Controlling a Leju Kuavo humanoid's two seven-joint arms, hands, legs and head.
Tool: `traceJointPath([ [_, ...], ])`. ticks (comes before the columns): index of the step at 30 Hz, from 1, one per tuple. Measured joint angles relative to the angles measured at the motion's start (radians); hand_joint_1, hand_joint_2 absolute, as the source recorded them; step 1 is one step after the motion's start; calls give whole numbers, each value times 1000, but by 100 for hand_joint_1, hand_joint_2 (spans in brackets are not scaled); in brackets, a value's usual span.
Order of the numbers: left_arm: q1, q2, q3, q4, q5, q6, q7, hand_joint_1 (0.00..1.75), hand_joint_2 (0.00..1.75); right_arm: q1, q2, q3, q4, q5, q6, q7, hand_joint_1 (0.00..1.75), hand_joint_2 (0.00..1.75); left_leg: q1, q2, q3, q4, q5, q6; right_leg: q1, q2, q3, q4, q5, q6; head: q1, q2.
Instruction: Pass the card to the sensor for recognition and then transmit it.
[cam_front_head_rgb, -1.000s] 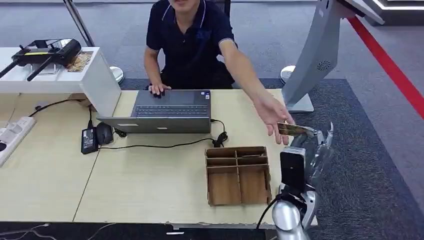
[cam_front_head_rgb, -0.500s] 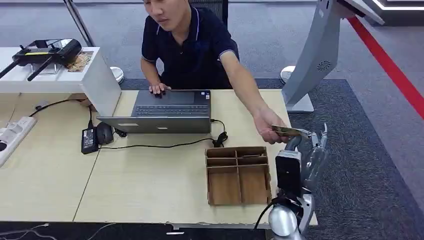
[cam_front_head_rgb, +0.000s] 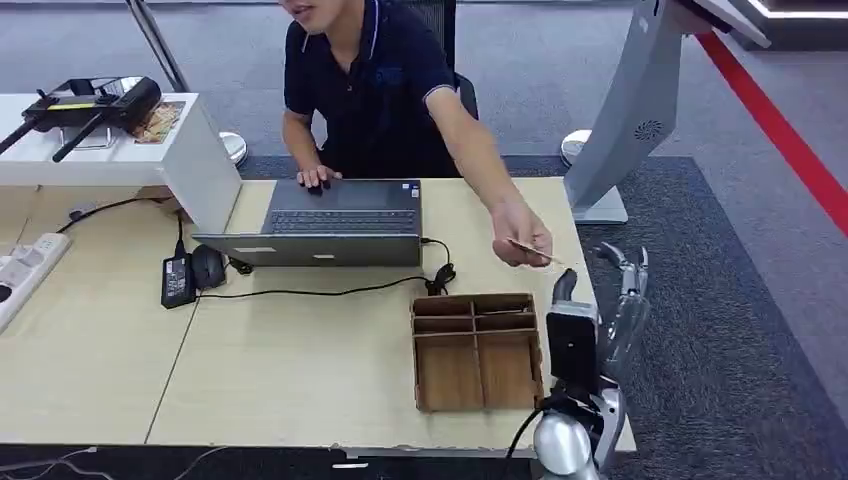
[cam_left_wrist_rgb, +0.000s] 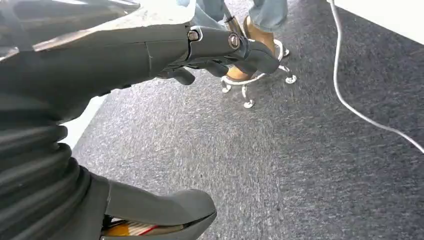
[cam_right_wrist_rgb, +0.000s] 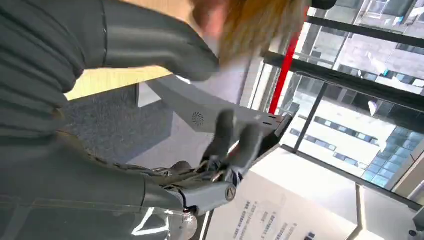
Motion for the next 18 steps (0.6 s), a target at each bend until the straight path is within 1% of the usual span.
traceJointPath([
  [6,0,-2,0,0,-8,0,-2,0,175,0,0,0,0,10,0,3,0,175,0,0,1,0,0,0,0,0,1,0,0,0,0,0],
  [17,0,-3,-1,0,-24,0,-2,0,175,0,-2,6,11,7,0,32,0,175,0,0,1,0,0,0,0,0,0,0,0,0,0,0],
  [18,0,-3,-2,0,-24,0,-2,0,175,0,-2,7,11,7,0,43,0,175,0,0,0,0,0,0,0,0,1,0,0,0,0,0],
])
